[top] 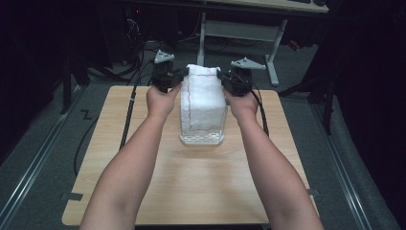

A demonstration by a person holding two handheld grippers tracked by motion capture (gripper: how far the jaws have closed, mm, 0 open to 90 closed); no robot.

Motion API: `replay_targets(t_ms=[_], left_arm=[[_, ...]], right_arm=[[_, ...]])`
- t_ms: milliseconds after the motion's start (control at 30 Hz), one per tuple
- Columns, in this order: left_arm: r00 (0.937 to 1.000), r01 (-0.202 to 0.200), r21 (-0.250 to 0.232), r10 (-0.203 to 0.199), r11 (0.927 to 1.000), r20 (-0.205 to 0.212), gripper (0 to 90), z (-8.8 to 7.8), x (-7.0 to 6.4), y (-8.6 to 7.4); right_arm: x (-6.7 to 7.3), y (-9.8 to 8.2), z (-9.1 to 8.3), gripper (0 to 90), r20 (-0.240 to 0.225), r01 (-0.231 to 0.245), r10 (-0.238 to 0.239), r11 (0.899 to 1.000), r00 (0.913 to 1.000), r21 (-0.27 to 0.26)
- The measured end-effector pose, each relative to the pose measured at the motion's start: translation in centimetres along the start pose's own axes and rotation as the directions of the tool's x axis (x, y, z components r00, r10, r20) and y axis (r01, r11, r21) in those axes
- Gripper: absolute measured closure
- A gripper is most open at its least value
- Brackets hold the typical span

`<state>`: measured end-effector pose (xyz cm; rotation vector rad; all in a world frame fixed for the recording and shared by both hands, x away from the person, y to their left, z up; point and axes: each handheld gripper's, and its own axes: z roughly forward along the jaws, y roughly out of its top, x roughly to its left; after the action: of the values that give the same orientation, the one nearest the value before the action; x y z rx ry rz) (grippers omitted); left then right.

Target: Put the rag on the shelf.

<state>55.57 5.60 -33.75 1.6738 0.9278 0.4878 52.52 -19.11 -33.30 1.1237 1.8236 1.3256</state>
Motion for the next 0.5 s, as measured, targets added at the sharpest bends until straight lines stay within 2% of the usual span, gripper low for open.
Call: replay_targets(t_ms=[67, 167, 200, 300, 333, 367, 400, 433, 500], left_arm=[[1.0, 0.006, 0.023, -0.006, 0.9997, -0.004, 83.0, 0.6, 0.3, -0.5], [0.9998, 0.019, 0.074, -0.019, 0.9971, -0.006, 82.7, 1.7, 0.8, -1.2], [0.9988, 0.048, 0.097, -0.049, 0.9941, 0.004, 81.8, 2.3, 1.1, -1.8], [0.9976, 0.068, 0.102, -0.069, 0.9925, 0.006, 80.7, 2.6, 1.2, -2.2], [0.9971, 0.075, 0.107, -0.076, 0.9914, 0.005, 78.5, 2.7, 1.3, -2.4], [0.996, 0.086, 0.113, -0.088, 0.9898, 0.014, 67.3, 2.8, 1.4, -2.5], [0.9945, 0.099, 0.117, -0.102, 0.9882, 0.023, 67.3, 2.8, 1.6, -2.5], [0.9929, 0.117, 0.117, -0.119, 0.9862, 0.007, 59.2, 2.7, 1.9, -2.6], [0.9921, 0.124, 0.109, -0.125, 0.9864, 0.007, 57.9, 2.6, 1.9, -2.6]], right_arm=[[-0.3, -0.5, 0.8, 85.4, -0.001, -0.003, 0.003, 1.0, 1.0, 0.026], [-0.5, -0.7, 1.1, 85.1, -0.001, -0.021, 0.021, 0.999, 0.9998, 0.027], [-0.8, -1.0, 1.6, 84.9, 0.005, -0.031, 0.031, 0.998, 0.9995, 0.047], [-1.0, -1.5, 2.1, 84.1, 0.013, -0.028, 0.027, 0.997, 0.9995, 0.074], [-1.1, -1.7, 2.2, 81.9, 0.023, -0.022, 0.02, 0.996, 0.9995, 0.085], [-1.4, -2.1, 2.6, 70.4, 0.039, -0.027, 0.023, 0.993, 0.999, 0.118], [-1.4, -2.1, 2.6, 70.4, 0.039, -0.027, 0.023, 0.993, 0.999, 0.118], [-1.6, -2.2, 2.7, 65.1, 0.047, -0.026, 0.02, 0.99, 0.9987, 0.136], [-1.7, -2.3, 2.7, 63.1, 0.042, -0.028, 0.023, 0.99, 0.9989, 0.137]])
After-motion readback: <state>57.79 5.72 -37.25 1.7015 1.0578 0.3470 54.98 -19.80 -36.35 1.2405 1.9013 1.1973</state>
